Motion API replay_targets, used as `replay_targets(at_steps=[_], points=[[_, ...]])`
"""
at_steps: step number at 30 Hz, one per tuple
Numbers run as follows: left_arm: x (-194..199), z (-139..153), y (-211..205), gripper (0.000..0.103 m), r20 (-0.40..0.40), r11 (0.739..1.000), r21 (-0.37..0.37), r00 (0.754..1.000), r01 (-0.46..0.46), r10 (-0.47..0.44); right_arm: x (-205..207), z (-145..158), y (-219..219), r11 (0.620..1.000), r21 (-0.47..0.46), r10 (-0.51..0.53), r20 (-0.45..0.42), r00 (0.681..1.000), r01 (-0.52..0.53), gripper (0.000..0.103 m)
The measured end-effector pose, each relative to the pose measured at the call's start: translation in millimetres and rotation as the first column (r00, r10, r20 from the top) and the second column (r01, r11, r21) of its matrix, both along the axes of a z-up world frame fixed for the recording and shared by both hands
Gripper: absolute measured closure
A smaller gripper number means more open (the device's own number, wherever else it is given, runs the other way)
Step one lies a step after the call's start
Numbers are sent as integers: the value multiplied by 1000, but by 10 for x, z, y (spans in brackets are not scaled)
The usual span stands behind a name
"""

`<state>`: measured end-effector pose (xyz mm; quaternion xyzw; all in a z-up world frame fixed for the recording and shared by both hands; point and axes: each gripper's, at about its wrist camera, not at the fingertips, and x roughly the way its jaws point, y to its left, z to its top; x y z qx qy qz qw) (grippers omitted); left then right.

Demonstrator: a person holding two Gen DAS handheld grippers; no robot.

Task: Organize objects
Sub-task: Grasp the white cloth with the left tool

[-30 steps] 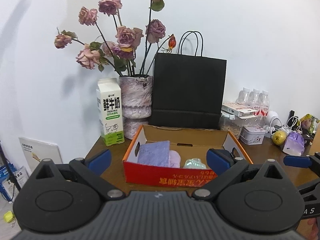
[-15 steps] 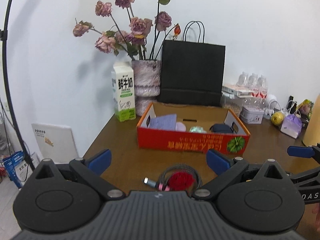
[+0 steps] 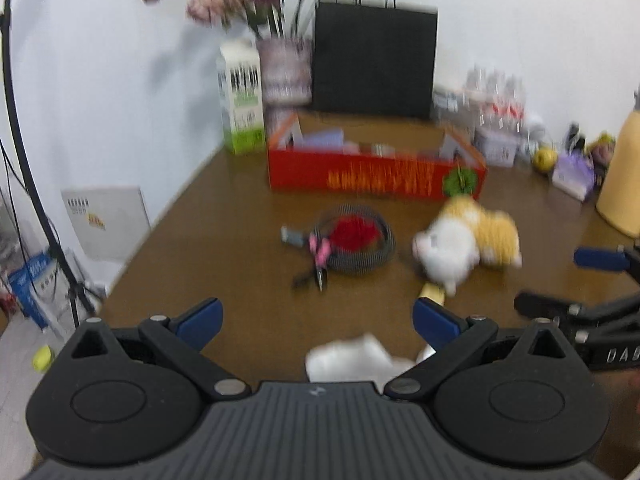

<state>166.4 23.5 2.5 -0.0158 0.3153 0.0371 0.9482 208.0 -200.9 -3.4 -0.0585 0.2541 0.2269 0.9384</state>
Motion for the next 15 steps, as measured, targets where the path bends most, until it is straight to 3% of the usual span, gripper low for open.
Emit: replay_targets(at_steps=[7, 15], points=[[-71, -370, -116, 0, -154, 996, -61, 985, 64, -73, -72, -163, -112, 1000, -16, -19, -35, 999, 18, 0], [-54, -568, -217, 0, -184, 997, -36, 981, 62, -68, -125, -288, -193, 999, -31, -27, -62, 998, 25, 0]])
